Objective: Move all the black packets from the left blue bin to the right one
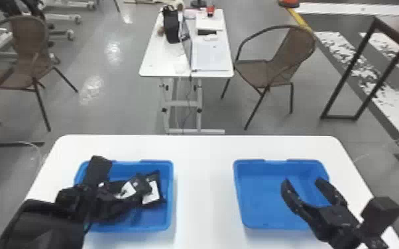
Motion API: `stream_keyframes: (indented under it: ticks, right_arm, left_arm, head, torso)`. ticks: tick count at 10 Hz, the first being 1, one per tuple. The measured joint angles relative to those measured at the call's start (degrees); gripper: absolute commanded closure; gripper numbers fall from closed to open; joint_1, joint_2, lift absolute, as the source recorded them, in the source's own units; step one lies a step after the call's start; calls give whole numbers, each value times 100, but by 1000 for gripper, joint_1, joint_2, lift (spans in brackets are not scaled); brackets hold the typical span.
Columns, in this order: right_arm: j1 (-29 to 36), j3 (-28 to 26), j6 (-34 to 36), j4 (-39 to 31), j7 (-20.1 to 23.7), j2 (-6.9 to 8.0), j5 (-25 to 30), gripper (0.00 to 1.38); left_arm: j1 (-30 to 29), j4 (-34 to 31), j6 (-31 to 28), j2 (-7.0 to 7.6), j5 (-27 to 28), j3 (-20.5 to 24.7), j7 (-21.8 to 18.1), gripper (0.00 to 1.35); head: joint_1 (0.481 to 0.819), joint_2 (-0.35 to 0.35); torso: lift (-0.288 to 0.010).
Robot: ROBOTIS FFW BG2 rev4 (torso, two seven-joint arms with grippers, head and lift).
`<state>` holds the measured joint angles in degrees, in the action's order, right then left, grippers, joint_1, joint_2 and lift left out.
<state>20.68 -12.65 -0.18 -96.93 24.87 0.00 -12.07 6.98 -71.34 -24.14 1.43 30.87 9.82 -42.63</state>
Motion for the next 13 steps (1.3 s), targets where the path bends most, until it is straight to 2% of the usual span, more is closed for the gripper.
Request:
stream_keyframes:
  ticks: [2, 4, 6, 8, 10, 11, 13]
  right_arm:
    - [-32, 17, 0, 31, 17, 0, -9, 111]
    - [-34, 26, 0, 55, 18, 0, -40, 111]
    - [-30, 29, 0, 65, 25, 0, -66, 111]
    - [-29, 37, 0, 65, 59, 0, -78, 111]
    - [-33, 37, 0, 50, 169, 0, -120, 111]
    - [-63, 36, 0, 71, 274, 0, -150, 111]
    - [-263, 97, 0, 215, 584, 0, -196, 111]
  left_arm:
    - [46, -2, -403, 4, 299, 46, -269, 1188]
    - [15, -1, -496, 7, 505, 168, -360, 1219]
    - [-17, -73, -205, 31, 548, 272, -523, 1219]
    - [-243, -611, 53, -8, 439, 440, -709, 1219]
    - [-659, -1591, 350, -129, 23, 582, -761, 1219]
    - [-749, -1852, 577, -140, -279, 550, -764, 1219]
    - [-712, -1827, 1334, -143, -1005, 347, -756, 1219]
  head:
    - [695, -14]
    - [695, 3]
    - [695, 7]
    - [695, 12]
    - [695, 11]
    - [695, 4]
    - [695, -27]
  torso:
    - [0]
    - [0]
    - [0]
    - [0]
    - [0]
    - [0]
    - [0]
